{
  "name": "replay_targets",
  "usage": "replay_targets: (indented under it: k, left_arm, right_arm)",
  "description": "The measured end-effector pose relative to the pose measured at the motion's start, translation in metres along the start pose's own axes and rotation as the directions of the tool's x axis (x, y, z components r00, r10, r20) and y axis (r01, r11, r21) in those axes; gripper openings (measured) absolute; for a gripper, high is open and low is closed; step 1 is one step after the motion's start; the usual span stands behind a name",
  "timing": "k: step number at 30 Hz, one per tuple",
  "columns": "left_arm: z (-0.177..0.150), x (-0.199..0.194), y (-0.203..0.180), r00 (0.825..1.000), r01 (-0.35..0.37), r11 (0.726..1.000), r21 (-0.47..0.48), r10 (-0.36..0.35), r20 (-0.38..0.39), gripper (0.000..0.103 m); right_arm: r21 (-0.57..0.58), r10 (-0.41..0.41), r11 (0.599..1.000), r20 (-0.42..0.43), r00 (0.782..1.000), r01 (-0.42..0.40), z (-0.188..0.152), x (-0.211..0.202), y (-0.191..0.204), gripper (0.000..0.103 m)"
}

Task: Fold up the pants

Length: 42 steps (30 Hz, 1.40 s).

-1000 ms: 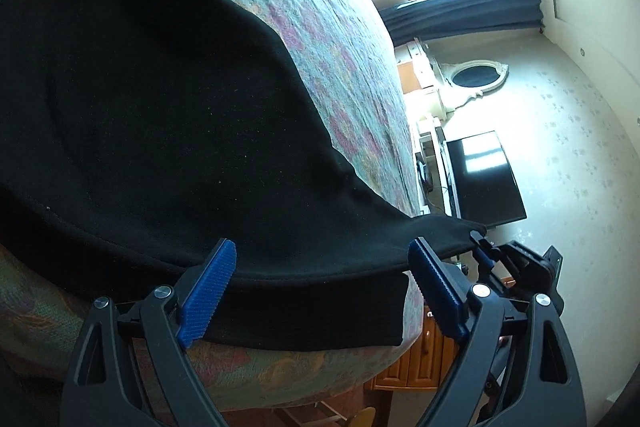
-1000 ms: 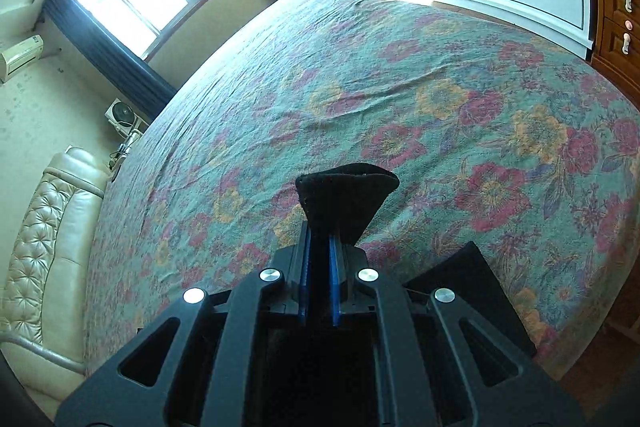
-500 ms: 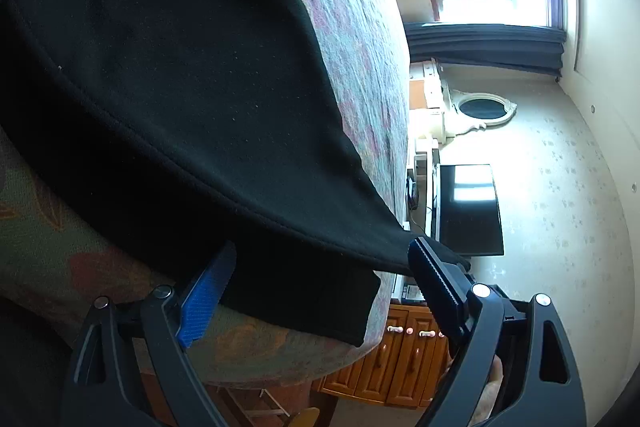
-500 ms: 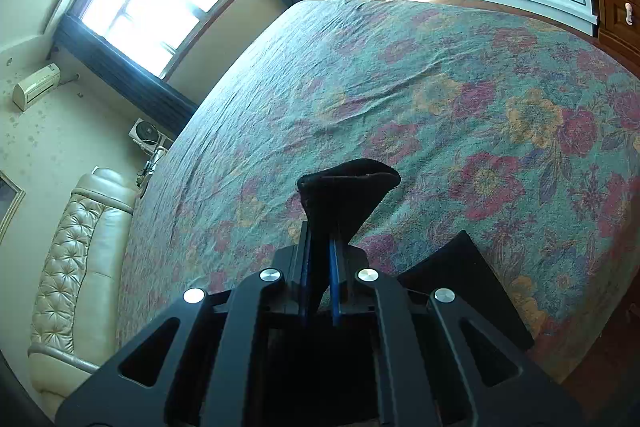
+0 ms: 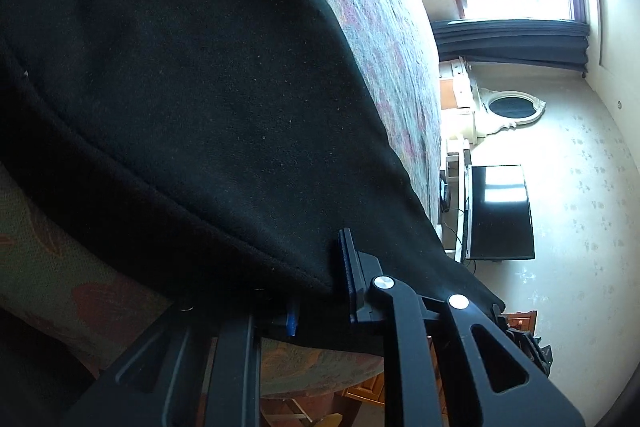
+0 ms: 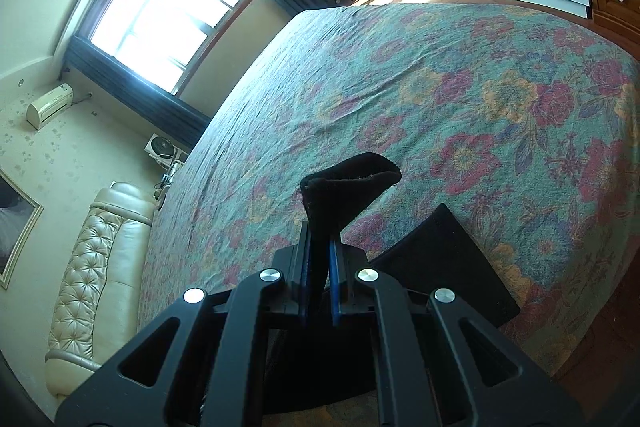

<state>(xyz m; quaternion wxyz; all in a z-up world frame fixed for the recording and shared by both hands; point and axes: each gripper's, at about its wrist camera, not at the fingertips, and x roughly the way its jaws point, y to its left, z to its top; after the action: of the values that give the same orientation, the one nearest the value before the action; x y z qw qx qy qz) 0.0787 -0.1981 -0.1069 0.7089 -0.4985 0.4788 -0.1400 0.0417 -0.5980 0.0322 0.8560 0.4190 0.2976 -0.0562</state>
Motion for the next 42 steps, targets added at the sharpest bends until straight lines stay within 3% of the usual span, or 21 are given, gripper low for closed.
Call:
replay_targets:
  k: [6, 17, 20, 22, 25, 28, 30, 31, 33, 37, 39, 40, 42]
  left_arm:
    - [-0.005, -0.011, -0.001, 1.000, 0.011, 0.999, 0.045, -0.011, -0.013, 0.017]
    - [-0.017, -0.002, -0.006, 0.998, -0.036, 0.996, 0.084, 0.040, -0.051, 0.022]
    - [-0.025, -0.003, -0.009, 0.995, -0.030, 0.993, 0.110, 0.040, -0.091, 0.024]
    - [-0.028, -0.005, -0.015, 0.991, -0.021, 0.991, 0.132, 0.037, -0.125, 0.028]
    - [-0.036, -0.009, -0.023, 0.984, 0.009, 0.989, 0.150, 0.018, -0.179, 0.034]
    - [-0.041, -0.010, -0.036, 0.980, 0.040, 0.975, 0.219, 0.004, -0.198, 0.036]
    - [-0.041, -0.010, -0.046, 0.982, 0.062, 0.960, 0.274, -0.009, -0.190, 0.044]
    - [-0.039, -0.010, -0.049, 0.982, 0.067, 0.955, 0.288, -0.013, -0.188, 0.051]
    - [-0.035, -0.011, -0.047, 0.981, 0.082, 0.957, 0.280, -0.027, -0.195, 0.052]
    - [-0.022, -0.015, -0.037, 0.986, 0.058, 0.961, 0.270, -0.013, -0.165, 0.052]
    - [-0.014, -0.018, -0.032, 0.990, 0.045, 0.964, 0.262, -0.007, -0.143, 0.052]
    - [-0.011, -0.019, -0.030, 0.991, 0.043, 0.965, 0.258, -0.008, -0.136, 0.052]
    - [-0.005, -0.021, -0.027, 0.993, 0.033, 0.965, 0.261, -0.003, -0.116, 0.052]
  right_arm:
    - [0.032, -0.022, 0.999, 0.007, 1.000, 0.022, -0.016, -0.017, -0.027, 0.008]
    - [0.175, -0.125, 0.975, -0.096, 0.987, 0.141, -0.067, 0.004, -0.110, 0.008]
    - [0.210, -0.148, 0.962, -0.127, 0.981, 0.172, -0.079, 0.002, -0.128, 0.018]
    - [0.243, -0.163, 0.952, -0.120, 0.979, 0.188, -0.082, -0.007, -0.140, 0.033]
    - [0.230, -0.192, 0.953, -0.046, 0.980, 0.197, -0.066, -0.030, -0.140, 0.034]
    - [0.209, -0.104, 0.972, -0.039, 0.994, 0.109, -0.031, -0.026, -0.132, 0.040]
    - [0.195, -0.044, 0.979, -0.088, 0.995, 0.061, -0.008, -0.008, -0.127, 0.041]
    - [0.194, -0.017, 0.980, -0.138, 0.990, 0.044, 0.003, 0.006, -0.124, 0.041]
    - [0.188, 0.040, 0.982, -0.229, 0.973, 0.004, 0.017, 0.032, -0.114, 0.041]
    - [0.214, 0.094, 0.977, -0.415, 0.905, -0.003, 0.027, 0.083, -0.101, 0.041]
    - [0.201, 0.098, 0.979, -0.408, 0.908, -0.016, 0.031, 0.094, -0.095, 0.037]
    - [0.173, 0.092, 0.985, -0.373, 0.923, -0.028, 0.035, 0.094, -0.090, 0.018]
    - [0.076, 0.048, 0.997, -0.303, 0.952, -0.027, 0.043, 0.093, -0.080, 0.005]
